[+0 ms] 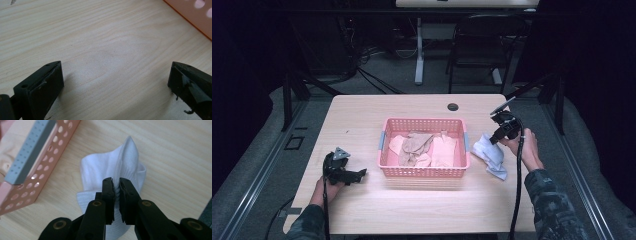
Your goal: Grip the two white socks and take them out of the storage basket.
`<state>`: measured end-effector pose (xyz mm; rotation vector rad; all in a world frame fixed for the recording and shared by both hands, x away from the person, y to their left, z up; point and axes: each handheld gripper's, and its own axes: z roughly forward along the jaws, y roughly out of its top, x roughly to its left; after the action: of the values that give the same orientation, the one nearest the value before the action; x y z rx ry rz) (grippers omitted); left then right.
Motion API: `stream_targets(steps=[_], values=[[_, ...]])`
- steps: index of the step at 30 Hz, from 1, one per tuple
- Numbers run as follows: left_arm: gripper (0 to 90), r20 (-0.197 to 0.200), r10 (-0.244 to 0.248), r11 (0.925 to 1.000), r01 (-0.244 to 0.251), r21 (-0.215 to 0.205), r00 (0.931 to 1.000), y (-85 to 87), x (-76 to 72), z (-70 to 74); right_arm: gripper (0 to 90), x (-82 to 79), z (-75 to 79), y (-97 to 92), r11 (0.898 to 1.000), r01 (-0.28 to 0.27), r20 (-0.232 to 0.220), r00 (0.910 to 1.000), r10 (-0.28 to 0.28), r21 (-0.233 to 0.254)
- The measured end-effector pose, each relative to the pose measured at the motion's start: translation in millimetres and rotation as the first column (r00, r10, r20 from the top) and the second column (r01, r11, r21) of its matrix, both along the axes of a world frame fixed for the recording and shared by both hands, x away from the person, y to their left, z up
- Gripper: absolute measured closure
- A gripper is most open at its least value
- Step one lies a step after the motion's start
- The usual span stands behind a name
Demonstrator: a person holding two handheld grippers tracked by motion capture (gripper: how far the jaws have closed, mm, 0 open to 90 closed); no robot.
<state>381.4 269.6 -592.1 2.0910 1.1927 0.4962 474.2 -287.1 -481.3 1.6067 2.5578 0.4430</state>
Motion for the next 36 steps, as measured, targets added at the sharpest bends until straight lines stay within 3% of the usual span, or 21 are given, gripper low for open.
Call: stream_targets(steps=[4, 8, 11, 14, 17, 21, 27, 31, 36], values=[[0.1, 0.0, 0.0, 1.0, 0.0, 0.0, 1.0, 0.0, 0.0, 0.0, 81.6, 2.9, -13.3, -1.6, 1.0, 0.004, -0.031, 0.9995, -0.004, 0.008], [0.1, 0.0, 0.0, 1.0, 0.0, 0.0, 1.0, 0.0, 0.0, 0.0, 78.2, 4.4, -22.9, -2.2, 0.999, 0.035, -0.034, 0.9989, -0.034, 0.034], [0.1, 0.0, 0.0, 1.0, 0.0, 0.0, 1.0, 0.0, 0.0, 0.0, 68.1, 4.4, -19.8, -4.1, 0.999, 0.024, -0.037, 0.9991, -0.023, 0.03], [0.1, 0.0, 0.0, 1.0, 0.0, 0.0, 1.0, 0.0, 0.0, 0.0, 51.7, -0.5, -13.2, -6.0, 0.999, 0.028, -0.019, 0.9995, -0.027, 0.036], [0.1, 0.0, 0.0, 1.0, 0.0, 0.0, 1.0, 0.0, 0.0, 0.0, 35.4, -9.5, -4.0, -10.3, 0.998, 0.033, 0.009, 0.9994, -0.034, 0.061], [0.1, 0.0, 0.0, 1.0, 0.0, 0.0, 1.0, 0.0, 0.0, 0.0, 20.7, -25.9, 10.1, -18.3, 0.995, 0.033, 0.048, 0.9981, -0.038, 0.092], [0.1, 0.0, 0.0, 1.0, 0.0, 0.0, 1.0, 0.0, 0.0, 0.0, 13.5, -52.7, 19.8, -26.7, 0.997, 0.009, 0.101, 0.9947, -0.018, 0.082], [0.1, 0.0, 0.0, 1.0, 0.0, 0.001, 1.0, 0.0, 0.0, 0.0, 7.3, -67.1, 18.8, -33.7, 0.998, 0.008, 0.117, 0.993, -0.015, 0.061], [0.1, 0.0, -0.002, 1.0, 0.002, 0.0, 1.0, 0.1, 0.3, 0.0, 4.2, -80.7, 13.9, -44.3, 0.997, 0.019, 0.16, 0.9866, -0.031, 0.081]])
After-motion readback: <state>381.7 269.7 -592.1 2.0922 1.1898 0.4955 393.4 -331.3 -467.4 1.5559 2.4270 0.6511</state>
